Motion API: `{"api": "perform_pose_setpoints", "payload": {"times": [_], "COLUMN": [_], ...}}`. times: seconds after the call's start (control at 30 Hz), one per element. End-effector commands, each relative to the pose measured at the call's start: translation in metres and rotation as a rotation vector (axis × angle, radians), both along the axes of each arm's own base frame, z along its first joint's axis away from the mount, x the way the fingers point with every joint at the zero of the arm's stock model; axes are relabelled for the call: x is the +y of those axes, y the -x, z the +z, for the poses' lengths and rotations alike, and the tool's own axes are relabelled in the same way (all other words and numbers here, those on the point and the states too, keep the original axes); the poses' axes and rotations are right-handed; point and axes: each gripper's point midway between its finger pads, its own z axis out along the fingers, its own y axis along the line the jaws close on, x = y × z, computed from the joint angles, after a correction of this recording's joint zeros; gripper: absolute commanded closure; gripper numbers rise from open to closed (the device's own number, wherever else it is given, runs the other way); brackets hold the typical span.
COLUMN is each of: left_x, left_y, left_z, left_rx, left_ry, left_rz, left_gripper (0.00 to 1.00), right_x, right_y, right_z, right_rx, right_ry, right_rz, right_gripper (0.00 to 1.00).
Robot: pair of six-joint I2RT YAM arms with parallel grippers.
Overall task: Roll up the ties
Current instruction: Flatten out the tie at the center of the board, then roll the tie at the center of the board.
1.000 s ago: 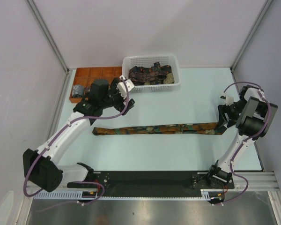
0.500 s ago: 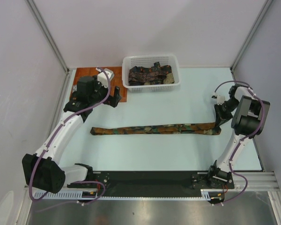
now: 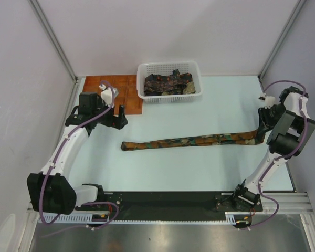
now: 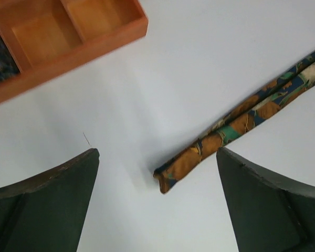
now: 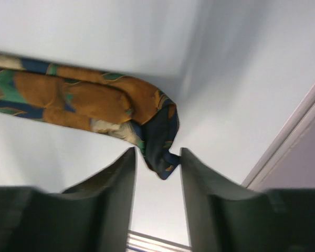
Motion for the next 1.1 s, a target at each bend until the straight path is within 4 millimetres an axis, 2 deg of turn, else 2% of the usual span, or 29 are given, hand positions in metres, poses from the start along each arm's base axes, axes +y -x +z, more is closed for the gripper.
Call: {"api": "perform_pose_setpoints", "payload": {"times": [0.0, 0.13, 0.23, 0.27, 0.3, 0.37, 0.43, 0.47, 0.53, 0.57, 0.63, 0.67, 0.7, 0.73, 0.77, 0.83, 0.87, 0.9, 0.97, 1.0, 1.07], "left_x": [0.005, 0.008, 0.010, 0.010, 0.009, 0.005, 0.004, 0.005, 0.009, 0.011, 0.013, 0.013, 0.014, 0.013, 0.012, 0.009, 0.008, 0.007, 0.007, 0.006, 0.006], "left_y": [0.027, 0.046, 0.054, 0.053, 0.053, 0.053, 0.055, 0.056, 0.059, 0.059, 0.062, 0.062, 0.062, 0.062, 0.063, 0.062, 0.062, 0.060, 0.060, 0.059, 0.058], "left_z": [-0.021, -0.050, -0.065, -0.068, -0.071, -0.077, -0.087, -0.092, -0.104, -0.107, -0.115, -0.117, -0.120, -0.121, -0.123, -0.126, -0.127, -0.128, -0.133, -0.134, -0.138], "left_rx": [0.145, 0.270, 0.342, 0.354, 0.365, 0.405, 0.448, 0.468, 0.494, 0.502, 0.531, 0.538, 0.549, 0.556, 0.564, 0.579, 0.585, 0.587, 0.601, 0.609, 0.622], "left_ry": [0.121, 0.200, 0.256, 0.261, 0.275, 0.314, 0.346, 0.356, 0.360, 0.360, 0.363, 0.368, 0.372, 0.381, 0.389, 0.411, 0.417, 0.425, 0.428, 0.435, 0.441], "left_rz": [0.030, 0.090, 0.147, 0.158, 0.172, 0.196, 0.235, 0.253, 0.299, 0.316, 0.342, 0.349, 0.356, 0.362, 0.360, 0.355, 0.354, 0.359, 0.364, 0.369, 0.369], "left_gripper": [0.00, 0.02, 0.12, 0.16, 0.17, 0.19, 0.21, 0.22, 0.23, 0.25, 0.25, 0.27, 0.28, 0.29, 0.31, 0.33, 0.35, 0.35, 0.36, 0.37, 0.40], "right_x": [0.020, 0.036, 0.062, 0.075, 0.085, 0.122, 0.150, 0.171, 0.198, 0.222, 0.246, 0.269, 0.280, 0.294, 0.317, 0.333, 0.342, 0.366, 0.386, 0.406, 0.423], "right_y": [-0.004, -0.016, -0.032, -0.040, -0.045, -0.057, -0.062, -0.076, -0.074, -0.073, -0.068, -0.061, -0.061, -0.058, -0.053, -0.052, -0.050, -0.041, -0.034, -0.024, -0.016], "right_z": [0.044, 0.086, 0.111, 0.126, 0.133, 0.153, 0.163, 0.172, 0.169, 0.171, 0.163, 0.164, 0.154, 0.145, 0.138, 0.114, 0.110, 0.103, 0.086, 0.081, 0.065], "right_rx": [-0.104, -0.250, -0.356, -0.421, -0.455, -0.554, -0.606, -0.678, -0.695, -0.711, -0.679, -0.655, -0.608, -0.575, -0.559, -0.574, -0.590, -0.591, -0.594, -0.584, -0.572], "right_ry": [-0.035, -0.044, -0.086, -0.098, -0.109, -0.151, -0.186, -0.195, -0.245, -0.297, -0.388, -0.475, -0.511, -0.503, -0.497, -0.436, -0.419, -0.415, -0.366, -0.373, -0.367], "right_rz": [0.062, 0.079, 0.104, 0.106, 0.119, 0.202, 0.240, 0.286, 0.297, 0.359, 0.419, 0.469, 0.495, 0.531, 0.593, 0.696, 0.738, 0.816, 0.926, 0.986, 1.060], "right_gripper": [0.51, 0.34, 0.20, 0.03, 0.00, 0.00, 0.00, 0.00, 0.00, 0.00, 0.00, 0.00, 0.00, 0.00, 0.00, 0.00, 0.00, 0.00, 0.00, 0.00, 0.00]}}
